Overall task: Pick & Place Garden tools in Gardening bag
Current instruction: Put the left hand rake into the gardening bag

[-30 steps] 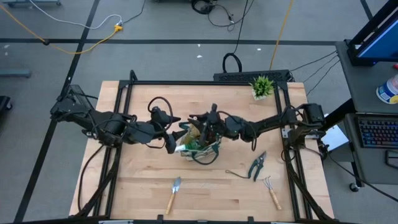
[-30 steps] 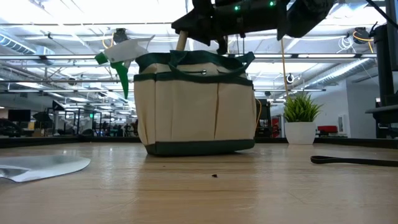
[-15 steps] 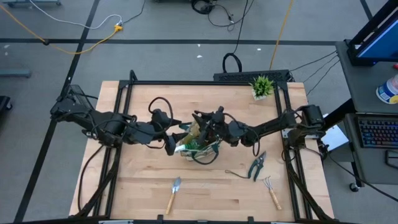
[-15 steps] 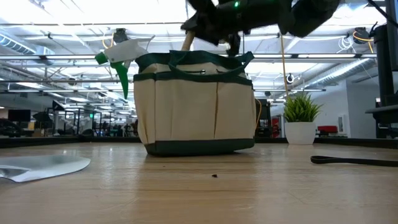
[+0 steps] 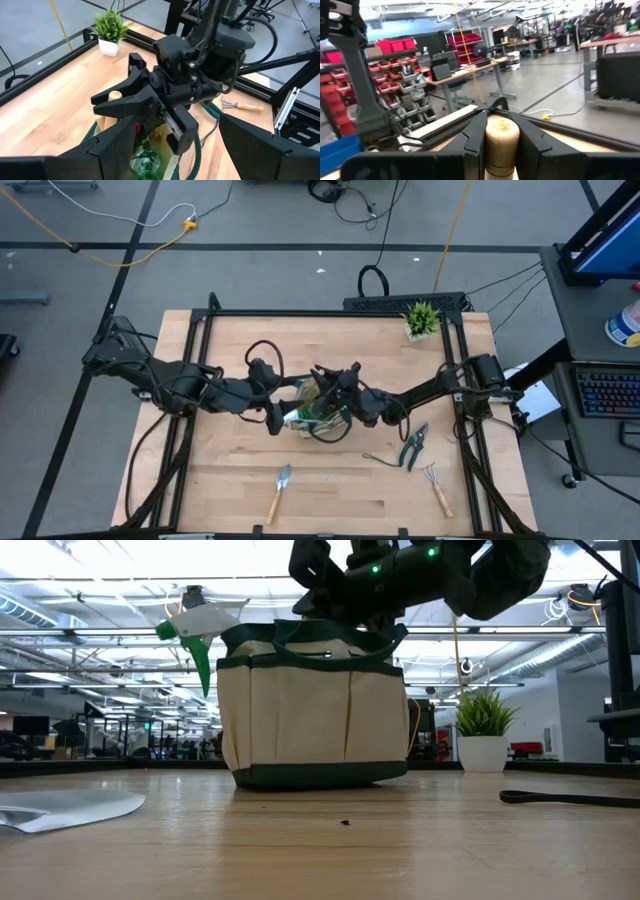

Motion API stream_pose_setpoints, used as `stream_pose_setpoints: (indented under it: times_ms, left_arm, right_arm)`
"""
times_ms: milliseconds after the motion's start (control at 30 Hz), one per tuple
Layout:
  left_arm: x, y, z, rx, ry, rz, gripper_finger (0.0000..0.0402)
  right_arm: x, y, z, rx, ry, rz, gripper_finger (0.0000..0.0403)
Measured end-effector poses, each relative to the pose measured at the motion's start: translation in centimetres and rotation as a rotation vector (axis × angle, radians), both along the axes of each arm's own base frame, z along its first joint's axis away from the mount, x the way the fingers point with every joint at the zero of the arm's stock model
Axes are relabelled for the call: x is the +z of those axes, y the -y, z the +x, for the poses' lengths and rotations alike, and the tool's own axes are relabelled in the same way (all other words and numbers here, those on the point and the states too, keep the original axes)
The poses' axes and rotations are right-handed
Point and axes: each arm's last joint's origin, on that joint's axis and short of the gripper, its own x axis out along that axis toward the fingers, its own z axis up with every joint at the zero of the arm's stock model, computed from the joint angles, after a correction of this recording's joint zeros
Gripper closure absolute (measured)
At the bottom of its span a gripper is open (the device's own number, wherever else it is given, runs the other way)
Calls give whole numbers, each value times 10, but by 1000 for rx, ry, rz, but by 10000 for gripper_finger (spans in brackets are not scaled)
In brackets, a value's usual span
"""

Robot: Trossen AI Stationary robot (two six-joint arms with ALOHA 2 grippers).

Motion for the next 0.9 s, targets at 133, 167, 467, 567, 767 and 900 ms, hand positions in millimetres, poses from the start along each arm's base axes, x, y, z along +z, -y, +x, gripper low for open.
stream_pose_setpoints:
  times_ms: [133,167,467,567,767,900]
  left_arm:
    - [0,0,0,-7,-5,10,107]
    - [0,0,0,-8,-5,12,107]
    - [0,0,0,-10,-6,16,107]
    - [0,0,0,-11,-6,16,107]
    - [0,1,0,-11,-4,2,107]
    - [0,3,-1,-19,-4,3,107]
  right_arm:
    - [-1,-7,-1,-15,-31,-23,348]
    - [-1,-9,-1,-10,-36,-22,348]
    - [-10,-11,-1,7,-100,-2,340]
    - [-11,-13,1,77,-113,-12,342]
    - [-16,-15,3,222,-151,-3,327]
    - [-21,-15,3,232,-193,6,307]
